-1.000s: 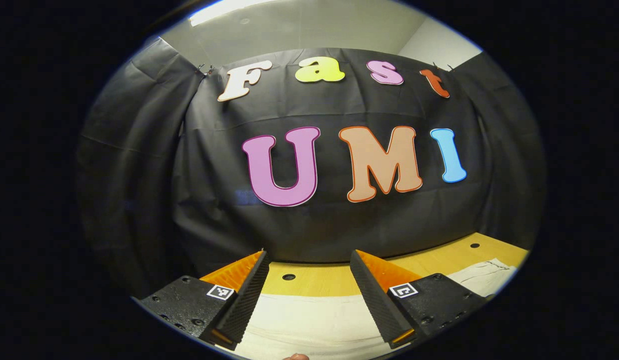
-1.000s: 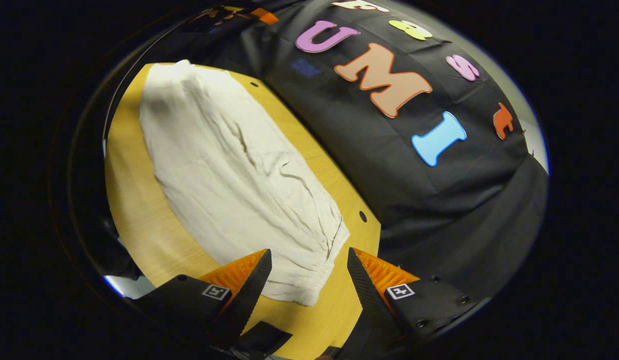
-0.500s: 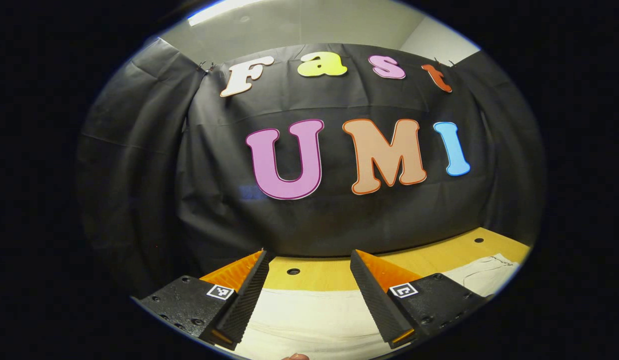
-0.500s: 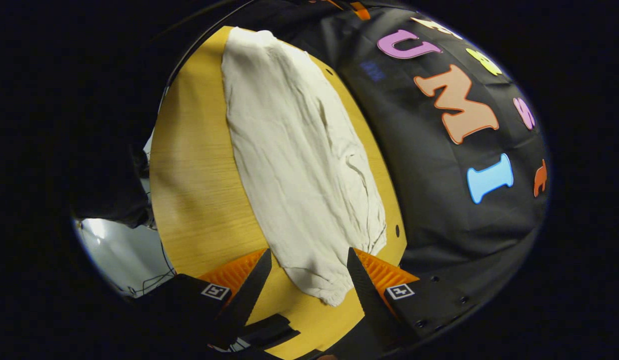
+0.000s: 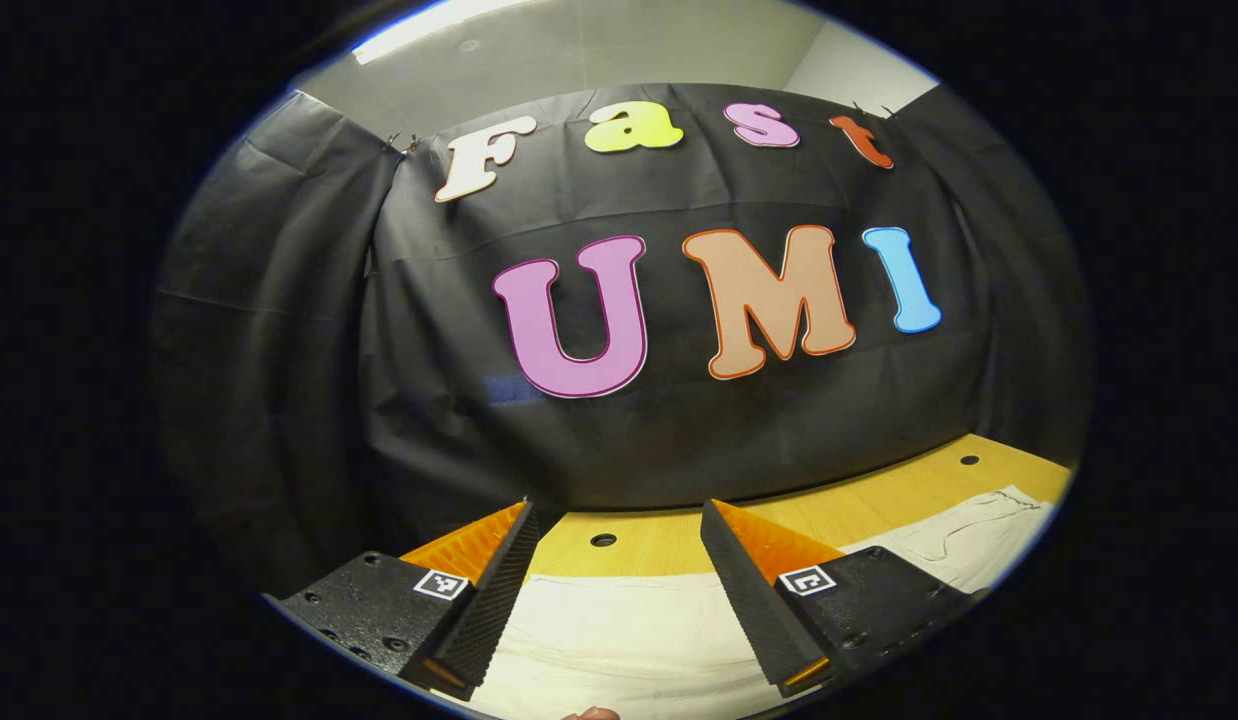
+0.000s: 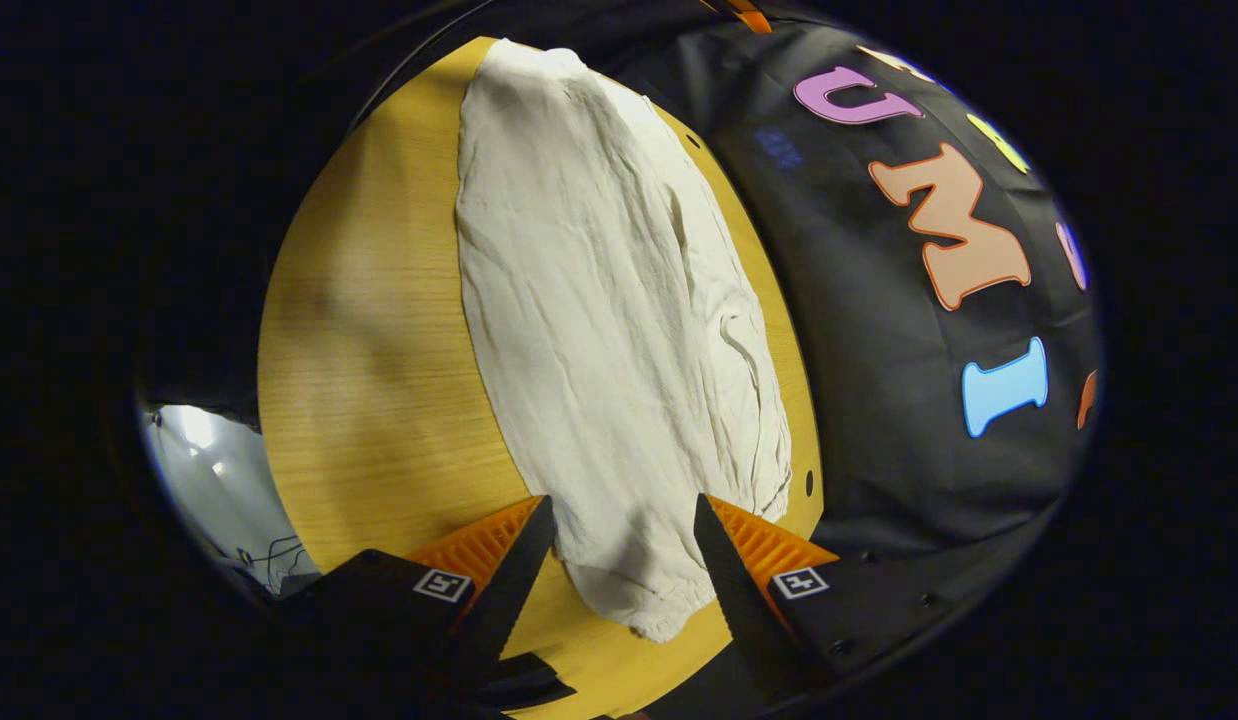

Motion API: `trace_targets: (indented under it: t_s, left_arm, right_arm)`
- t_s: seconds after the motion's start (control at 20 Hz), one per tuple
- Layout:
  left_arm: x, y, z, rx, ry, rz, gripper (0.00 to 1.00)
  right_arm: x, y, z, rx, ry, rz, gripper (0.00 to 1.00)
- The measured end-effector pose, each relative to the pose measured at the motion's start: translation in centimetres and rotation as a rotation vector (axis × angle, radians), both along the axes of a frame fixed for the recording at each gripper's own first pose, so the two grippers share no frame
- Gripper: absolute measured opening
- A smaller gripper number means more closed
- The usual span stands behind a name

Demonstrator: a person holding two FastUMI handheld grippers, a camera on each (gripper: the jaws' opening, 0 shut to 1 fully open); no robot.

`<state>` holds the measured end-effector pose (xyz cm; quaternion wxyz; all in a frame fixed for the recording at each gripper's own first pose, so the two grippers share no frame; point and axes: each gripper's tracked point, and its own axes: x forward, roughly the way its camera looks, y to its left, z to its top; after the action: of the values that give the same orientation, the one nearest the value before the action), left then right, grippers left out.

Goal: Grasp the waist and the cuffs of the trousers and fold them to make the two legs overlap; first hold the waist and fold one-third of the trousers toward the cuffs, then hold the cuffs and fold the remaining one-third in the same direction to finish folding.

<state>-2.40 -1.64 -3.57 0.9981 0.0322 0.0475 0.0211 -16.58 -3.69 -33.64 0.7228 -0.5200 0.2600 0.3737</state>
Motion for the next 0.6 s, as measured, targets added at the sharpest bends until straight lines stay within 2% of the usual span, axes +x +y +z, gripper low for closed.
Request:
trace_targets:
  t_s: [0.1,0.25,0.3,0.45,0.5,0.6]
  left_arm:
    - [0.0,-0.1,-0.1,-0.003,0.005,0.000,0.96]
    - [-0.2,-0.2,-0.2,-0.001,0.006,-0.006,0.96]
    - [-0.1,-0.3,-0.3,0.000,0.007,-0.007,0.96]
    - [-0.1,-0.4,-0.8,0.002,0.020,-0.021,0.96]
    - [-0.1,-0.4,-1.0,0.011,0.027,-0.029,0.96]
    - [-0.3,-0.3,-1.7,0.047,0.043,-0.047,0.96]
  right_arm:
    - [0.4,0.2,-0.3,-0.004,0.001,-0.014,0.92]
    - [0.8,0.6,-1.2,-0.024,0.003,-0.021,0.81]
    - [0.9,0.7,-1.6,-0.035,0.001,-0.018,0.72]
    - [0.0,1.3,-2.7,-0.068,0.000,-0.002,0.31]
    - [0.0,1.5,-2.2,-0.071,-0.022,-0.005,0.14]
    - [0.0,0.7,-2.4,-0.040,-0.035,-0.057,0.08]
